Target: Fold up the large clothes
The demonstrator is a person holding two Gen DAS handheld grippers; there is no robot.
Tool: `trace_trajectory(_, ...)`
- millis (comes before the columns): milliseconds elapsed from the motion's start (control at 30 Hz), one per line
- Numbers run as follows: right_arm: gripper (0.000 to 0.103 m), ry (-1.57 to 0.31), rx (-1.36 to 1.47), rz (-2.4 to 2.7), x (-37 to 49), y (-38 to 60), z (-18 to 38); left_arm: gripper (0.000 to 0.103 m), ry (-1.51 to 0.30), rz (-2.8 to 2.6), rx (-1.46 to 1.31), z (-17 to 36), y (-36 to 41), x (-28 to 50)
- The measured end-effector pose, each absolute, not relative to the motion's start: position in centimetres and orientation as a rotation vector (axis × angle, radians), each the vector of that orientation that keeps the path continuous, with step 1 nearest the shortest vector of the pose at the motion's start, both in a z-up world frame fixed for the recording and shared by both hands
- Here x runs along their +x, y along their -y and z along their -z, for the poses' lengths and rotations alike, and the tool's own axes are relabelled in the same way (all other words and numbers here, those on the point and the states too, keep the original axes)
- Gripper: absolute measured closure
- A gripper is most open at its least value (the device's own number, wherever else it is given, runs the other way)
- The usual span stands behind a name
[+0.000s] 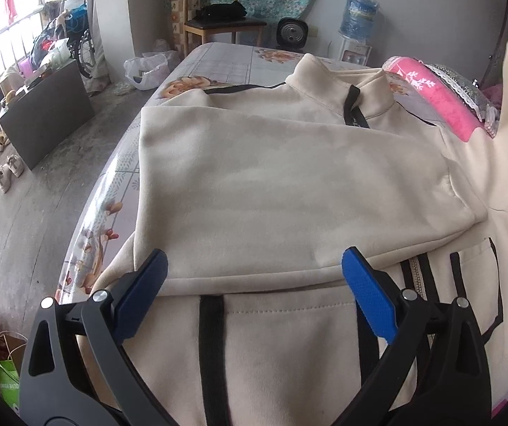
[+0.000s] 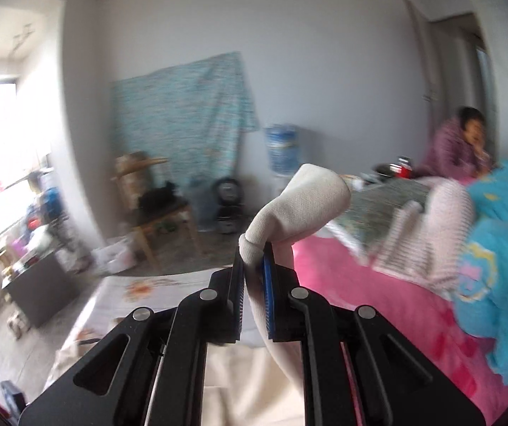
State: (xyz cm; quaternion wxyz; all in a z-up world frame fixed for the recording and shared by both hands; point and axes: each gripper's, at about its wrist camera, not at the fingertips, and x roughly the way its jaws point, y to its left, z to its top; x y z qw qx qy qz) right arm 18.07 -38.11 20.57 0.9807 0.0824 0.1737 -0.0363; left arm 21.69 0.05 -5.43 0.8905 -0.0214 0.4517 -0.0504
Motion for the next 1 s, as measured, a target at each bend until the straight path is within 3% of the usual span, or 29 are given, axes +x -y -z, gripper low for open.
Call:
trace_trajectory(67, 0.093, -0.345, 0.144, -0.021, 18.4, 33.9, -20.6, 0.013, -0.941, 0.12, -0.056, 5.4, -0.6, 21.5)
trace_trajectory(100, 0.093, -0.347, 0.131, -0.073, 18.6, 31.5, -20.3, 0.022, -0.942, 0.129, -0.066, 5.5, -0.8, 21.4)
trace_trajectory(233, 0.091, -0.436, 0.08, -0.256, 19.6, 23.0, -16.6, 0.042, -0.95, 0.179, -0.153, 5.3, -2.9, 20.5)
trace_trajectory(300, 0.067, -0.559, 0.068, -0.379, 20.2, 19.5, -12.5, 0.049, -0.944, 0.205, -0.199, 5.0, -4.0, 19.7)
trace_trajectory(333, 0.039, -0.617, 0.064, -0.424, 20.3, 18.4, -10.4, 0.05, -0.938, 0.221, -0.222, 4.8, -4.5, 19.3)
trace_trajectory(367, 0.031, -0.665, 0.058, -0.458, 20.4, 17.7, -8.5, 0.052, -0.932, 0.24, -0.248, 4.6, -5.0, 18.9)
trace_trajectory(500, 0.031, -0.831, 0.051, -0.481, 19.3, 18.5, -1.7, 0.054, -0.913, 0.31, -0.315, 3.7, -6.3, 18.3)
trace_trajectory(833, 0.031, -0.856, 0.282, -0.235, 14.5, 31.7, 2.6, 0.055, -0.99, 0.245, -0.402, 5.0, -5.2, 27.5)
trace_trajectory(900, 0.031, -0.849, 0.327, -0.211, 13.9, 33.6, 3.0, 0.069, -1.027, 0.199, -0.372, 6.4, -4.6, 29.9)
trace_trajectory(1000, 0.031, -0.831, 0.351, -0.183, 12.7, 35.5, 3.0, 0.077, -1.019, 0.195, -0.337, 6.8, -3.9, 31.1)
